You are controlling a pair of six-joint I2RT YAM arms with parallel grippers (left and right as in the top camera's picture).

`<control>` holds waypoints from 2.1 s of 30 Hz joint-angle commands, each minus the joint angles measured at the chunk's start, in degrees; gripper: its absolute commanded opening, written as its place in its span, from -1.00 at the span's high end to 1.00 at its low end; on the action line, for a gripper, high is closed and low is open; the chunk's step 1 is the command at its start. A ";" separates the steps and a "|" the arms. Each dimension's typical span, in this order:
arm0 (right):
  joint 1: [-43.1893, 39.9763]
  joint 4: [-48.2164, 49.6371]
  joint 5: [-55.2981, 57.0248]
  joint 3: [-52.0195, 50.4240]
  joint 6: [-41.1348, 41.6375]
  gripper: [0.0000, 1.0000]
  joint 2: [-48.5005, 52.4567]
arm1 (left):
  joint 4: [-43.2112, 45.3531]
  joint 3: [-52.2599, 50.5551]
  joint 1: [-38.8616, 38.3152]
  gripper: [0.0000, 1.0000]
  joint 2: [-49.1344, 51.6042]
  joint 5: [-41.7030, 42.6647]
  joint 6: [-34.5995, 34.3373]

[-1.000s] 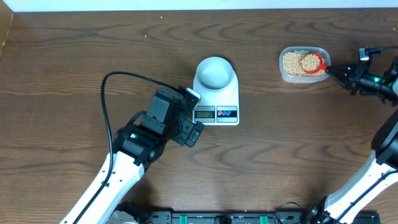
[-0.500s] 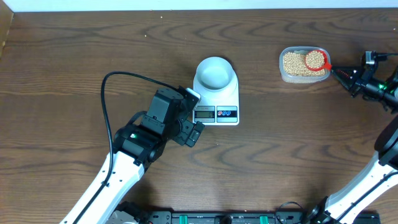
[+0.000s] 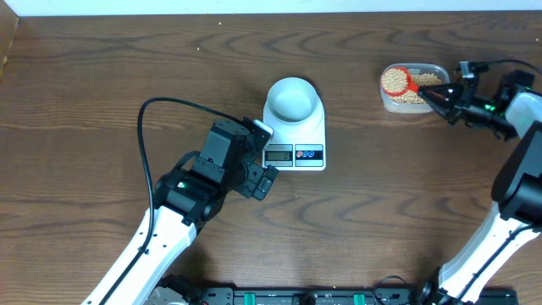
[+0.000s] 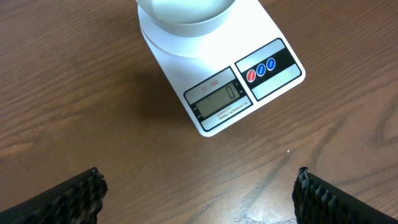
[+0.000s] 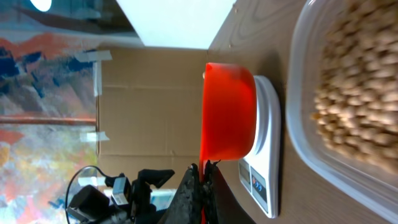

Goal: Scoop item into bowl and weigh 50g on scale
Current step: 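Lift the filled scoop and carry it over the white bowl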

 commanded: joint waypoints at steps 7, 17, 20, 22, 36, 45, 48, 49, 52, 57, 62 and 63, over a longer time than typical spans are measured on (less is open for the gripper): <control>5.99 1.11 -2.84 0.42 3.45 0.97 0.37 | -0.15 1.66 0.24 -0.96 -0.52 0.55 -0.26; 11.98 1.11 -2.84 3.08 4.90 0.97 -0.20 | -0.15 1.66 0.24 -0.96 -0.52 0.55 -0.26; 13.79 1.11 -2.82 4.00 5.14 0.97 -0.63 | -0.15 1.64 0.24 -0.96 -0.52 0.55 -0.26; 14.97 1.14 -2.82 4.63 5.31 0.97 -0.81 | -0.15 1.64 0.24 -0.96 -0.52 0.55 -0.26; 24.44 11.08 5.14 5.62 14.64 0.97 -0.83 | -0.15 1.64 0.24 -0.96 -0.52 0.55 -0.26; 28.76 19.23 13.07 5.62 19.80 0.98 -0.85 | -0.15 1.64 0.24 -0.96 -0.52 0.55 -0.26; 29.94 20.87 13.68 5.62 19.91 0.97 -0.85 | -0.17 1.64 0.24 -0.96 -0.52 0.55 -0.26; 30.38 21.55 13.90 5.62 19.93 0.97 -0.85 | -0.15 1.64 0.24 -0.96 -0.52 0.55 -0.26; 31.52 22.12 15.74 5.62 19.93 0.97 -0.92 | -0.15 1.66 0.24 -0.96 -0.52 0.55 -0.26; 32.24 22.12 18.29 5.62 19.91 0.97 -0.92 | -0.15 1.64 0.24 -0.96 -0.52 0.55 -0.26; 32.22 22.08 19.56 5.62 19.89 0.97 -1.81 | -0.15 1.66 0.24 -0.96 -0.52 0.55 -0.26; 32.22 21.90 20.00 5.62 19.87 0.97 -2.19 | -0.15 1.66 0.24 -0.96 -0.52 0.55 -0.26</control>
